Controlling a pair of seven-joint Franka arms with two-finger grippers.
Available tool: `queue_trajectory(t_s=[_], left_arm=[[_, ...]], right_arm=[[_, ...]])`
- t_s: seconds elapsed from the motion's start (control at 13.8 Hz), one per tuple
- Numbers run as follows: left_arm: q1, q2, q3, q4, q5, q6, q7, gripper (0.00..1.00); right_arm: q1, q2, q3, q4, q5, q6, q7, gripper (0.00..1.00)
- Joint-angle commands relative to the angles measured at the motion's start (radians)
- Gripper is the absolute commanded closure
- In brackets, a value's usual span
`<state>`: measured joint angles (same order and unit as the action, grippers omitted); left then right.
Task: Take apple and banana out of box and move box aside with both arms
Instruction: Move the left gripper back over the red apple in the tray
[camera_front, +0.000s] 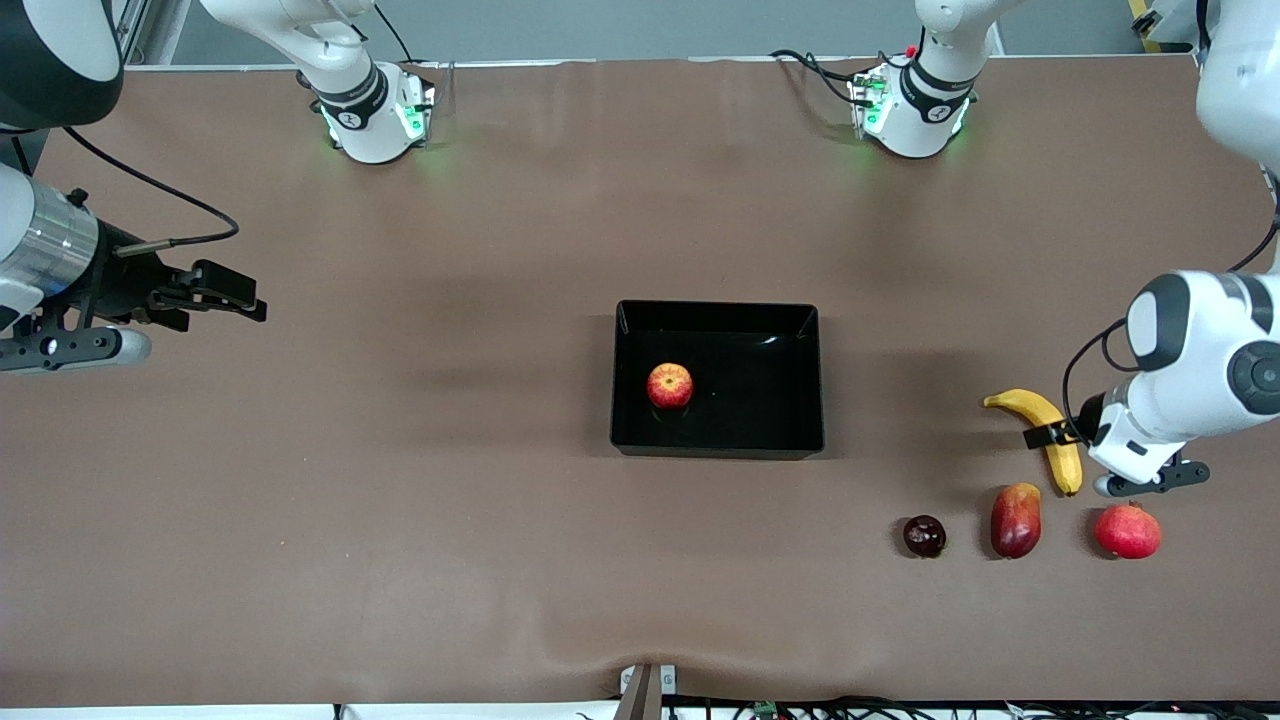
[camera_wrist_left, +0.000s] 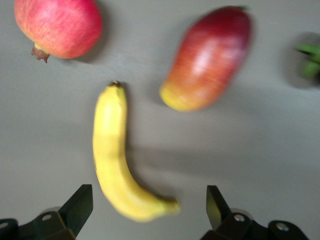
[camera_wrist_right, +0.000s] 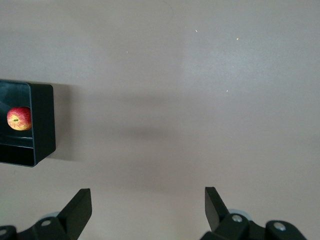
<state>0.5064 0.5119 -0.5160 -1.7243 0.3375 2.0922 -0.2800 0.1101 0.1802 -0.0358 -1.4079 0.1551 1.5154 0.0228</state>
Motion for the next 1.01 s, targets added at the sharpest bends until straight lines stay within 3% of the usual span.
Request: queue_trajectory(t_s=[0.0,0.36,0.58,0.94], left_arm=[[0.004,-0.084,-0.076,-0.034,-0.079,-0.084,-0.01,0.0],[-0.026,-0.093,-0.272,-0.023,-0.072,-0.1,-0.174,0.0],[-0.178,-0.076,-0.277,0.021,-0.068,-0.095,-0.247,0.0],[-0.432,0.092,-0.262,0.201,0.115,-0.095,-0.474,0.0]], right_arm=[[0.008,-0.01,-0.004,-0.005,0.001,0.002,-0.001,0.0],[0.01,-0.01,-0.004,-0.008,0.001,0.003,-0.001,0.0],[0.01,-0.01,-0.004,-0.006,0.0,0.003,-0.003,0.0],[0.006,-0.01,-0.006,-0.008,0.0,0.002,-0.004,0.0]])
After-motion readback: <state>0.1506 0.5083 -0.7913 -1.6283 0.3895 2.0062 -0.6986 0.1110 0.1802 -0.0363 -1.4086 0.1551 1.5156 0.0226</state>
